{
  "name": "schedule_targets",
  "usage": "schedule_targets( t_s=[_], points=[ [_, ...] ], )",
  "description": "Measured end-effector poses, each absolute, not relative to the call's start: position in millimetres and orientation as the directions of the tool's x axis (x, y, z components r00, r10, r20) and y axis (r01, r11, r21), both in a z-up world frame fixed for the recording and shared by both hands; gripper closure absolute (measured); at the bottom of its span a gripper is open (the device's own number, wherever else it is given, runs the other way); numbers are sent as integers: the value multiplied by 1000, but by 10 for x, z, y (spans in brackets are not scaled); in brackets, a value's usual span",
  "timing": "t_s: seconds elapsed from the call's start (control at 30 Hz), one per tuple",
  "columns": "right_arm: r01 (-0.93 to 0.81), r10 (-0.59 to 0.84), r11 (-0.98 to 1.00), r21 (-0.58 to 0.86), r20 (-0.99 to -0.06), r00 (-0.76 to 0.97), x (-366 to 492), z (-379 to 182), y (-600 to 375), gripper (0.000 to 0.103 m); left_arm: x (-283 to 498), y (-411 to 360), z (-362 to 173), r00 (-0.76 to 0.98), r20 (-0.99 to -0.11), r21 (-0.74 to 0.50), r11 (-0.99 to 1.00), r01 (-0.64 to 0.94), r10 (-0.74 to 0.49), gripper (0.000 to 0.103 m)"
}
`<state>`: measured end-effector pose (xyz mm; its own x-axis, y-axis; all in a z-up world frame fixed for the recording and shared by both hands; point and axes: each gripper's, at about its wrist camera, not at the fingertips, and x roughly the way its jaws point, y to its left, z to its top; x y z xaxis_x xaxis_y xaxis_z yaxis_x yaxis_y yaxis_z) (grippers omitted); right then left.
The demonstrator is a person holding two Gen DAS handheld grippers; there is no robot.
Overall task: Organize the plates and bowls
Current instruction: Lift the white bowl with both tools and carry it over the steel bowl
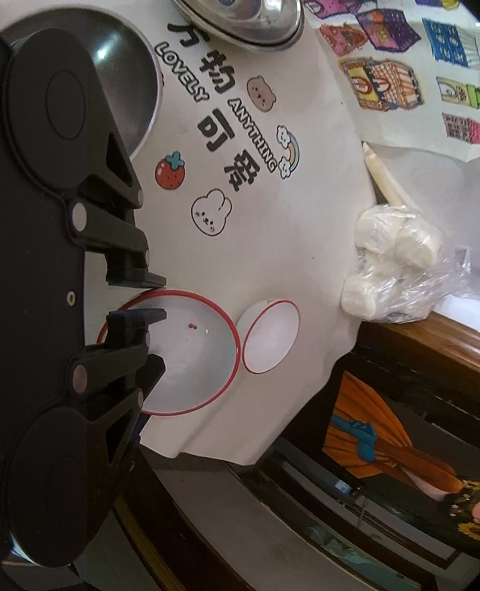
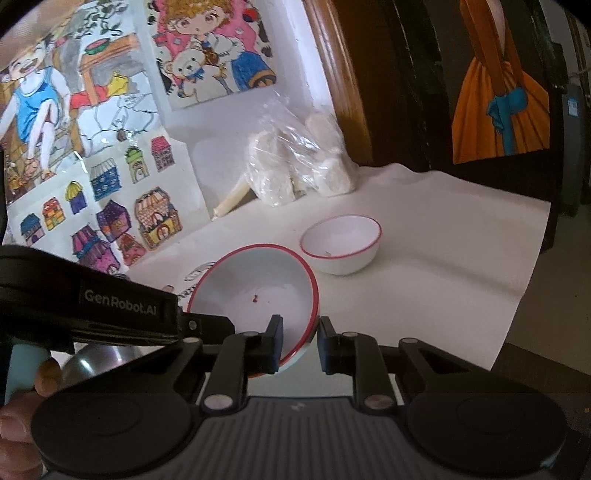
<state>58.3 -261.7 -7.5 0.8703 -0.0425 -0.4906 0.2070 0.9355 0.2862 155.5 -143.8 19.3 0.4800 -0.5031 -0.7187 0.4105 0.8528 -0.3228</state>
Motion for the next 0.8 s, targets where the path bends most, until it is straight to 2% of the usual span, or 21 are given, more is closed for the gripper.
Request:
schedule_targets(
  t_s=[0.5, 0.8],
  points=[
    [98, 30, 963, 252, -459, 888, 558, 202, -2051, 81, 1381, -686, 365, 555, -655, -371, 858, 355, -513, 93],
    [25, 122, 947, 320, -430, 895, 559, 250, -1771, 81, 1291, -205, 347, 588, -630, -416, 859, 298, -508, 93]
  ],
)
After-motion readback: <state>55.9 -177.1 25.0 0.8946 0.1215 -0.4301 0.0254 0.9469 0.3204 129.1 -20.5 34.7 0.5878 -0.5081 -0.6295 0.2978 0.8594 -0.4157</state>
